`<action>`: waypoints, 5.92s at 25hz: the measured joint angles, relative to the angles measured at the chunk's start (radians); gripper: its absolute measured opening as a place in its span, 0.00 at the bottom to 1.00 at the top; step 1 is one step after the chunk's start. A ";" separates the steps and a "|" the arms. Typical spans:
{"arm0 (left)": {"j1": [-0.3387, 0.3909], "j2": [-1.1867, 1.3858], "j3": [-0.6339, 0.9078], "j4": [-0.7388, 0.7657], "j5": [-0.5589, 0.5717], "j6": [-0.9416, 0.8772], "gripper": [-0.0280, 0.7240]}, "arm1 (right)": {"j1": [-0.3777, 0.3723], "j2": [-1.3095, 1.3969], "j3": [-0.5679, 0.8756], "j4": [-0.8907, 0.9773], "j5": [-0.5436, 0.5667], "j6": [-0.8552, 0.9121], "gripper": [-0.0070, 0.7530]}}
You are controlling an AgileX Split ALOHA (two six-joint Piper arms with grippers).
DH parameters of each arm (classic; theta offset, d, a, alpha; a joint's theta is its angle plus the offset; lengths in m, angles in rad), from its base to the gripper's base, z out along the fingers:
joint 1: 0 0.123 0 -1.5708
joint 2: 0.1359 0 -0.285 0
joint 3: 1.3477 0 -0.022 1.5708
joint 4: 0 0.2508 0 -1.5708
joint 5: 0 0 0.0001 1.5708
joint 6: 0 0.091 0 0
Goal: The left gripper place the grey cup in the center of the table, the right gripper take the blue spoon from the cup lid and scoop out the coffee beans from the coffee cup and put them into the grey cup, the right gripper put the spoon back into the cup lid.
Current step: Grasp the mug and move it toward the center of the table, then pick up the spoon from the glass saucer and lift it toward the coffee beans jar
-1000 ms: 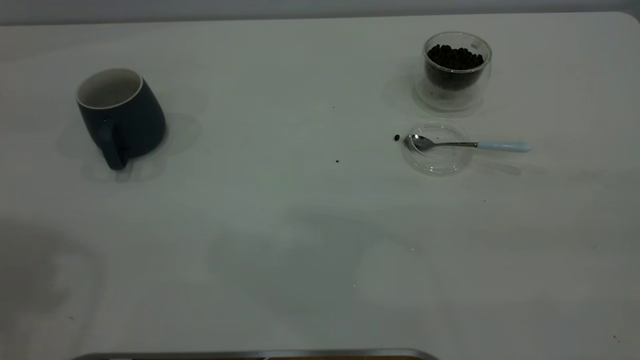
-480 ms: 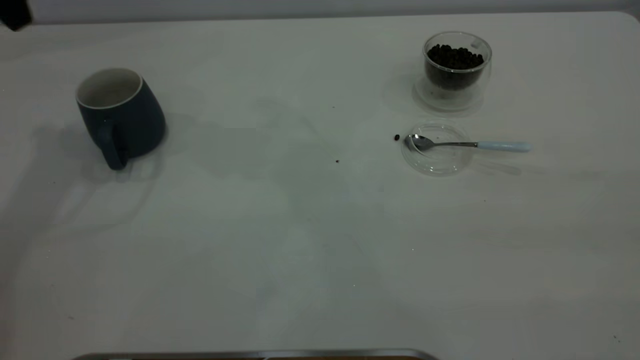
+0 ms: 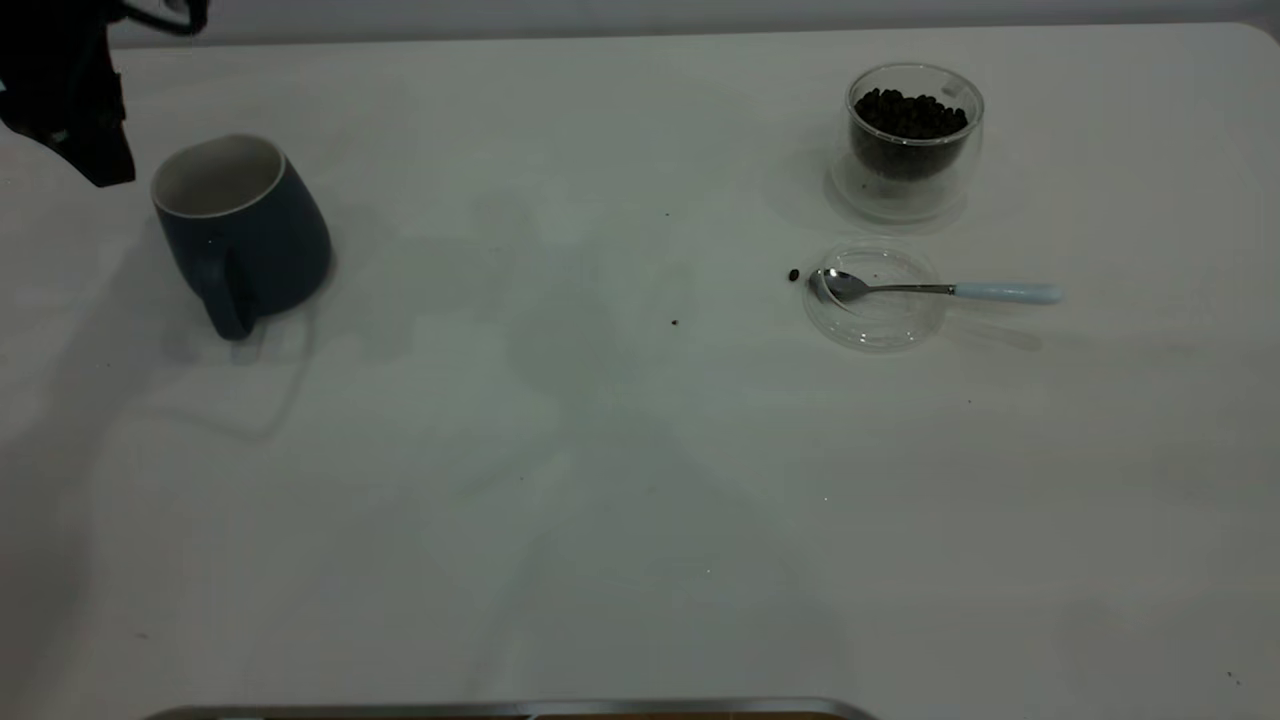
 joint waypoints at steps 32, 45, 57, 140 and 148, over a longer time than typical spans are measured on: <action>-0.336 0.139 -0.004 -0.150 -0.386 0.005 0.79 | 0.000 0.000 0.000 -0.001 0.000 0.000 0.32; -0.406 -0.072 -0.004 -0.190 -0.215 -0.182 0.79 | 0.000 0.000 0.000 -0.001 0.000 0.000 0.32; -0.406 -0.643 -0.004 -0.063 0.264 -0.754 0.79 | 0.000 0.000 0.000 -0.001 0.000 0.000 0.32; 0.115 -2.213 0.974 -0.143 0.533 -1.057 0.79 | 0.000 0.000 0.000 -0.001 0.000 0.000 0.32; 0.115 -2.213 0.974 -0.142 0.533 -1.058 0.79 | 0.000 0.000 0.000 -0.001 0.000 0.000 0.32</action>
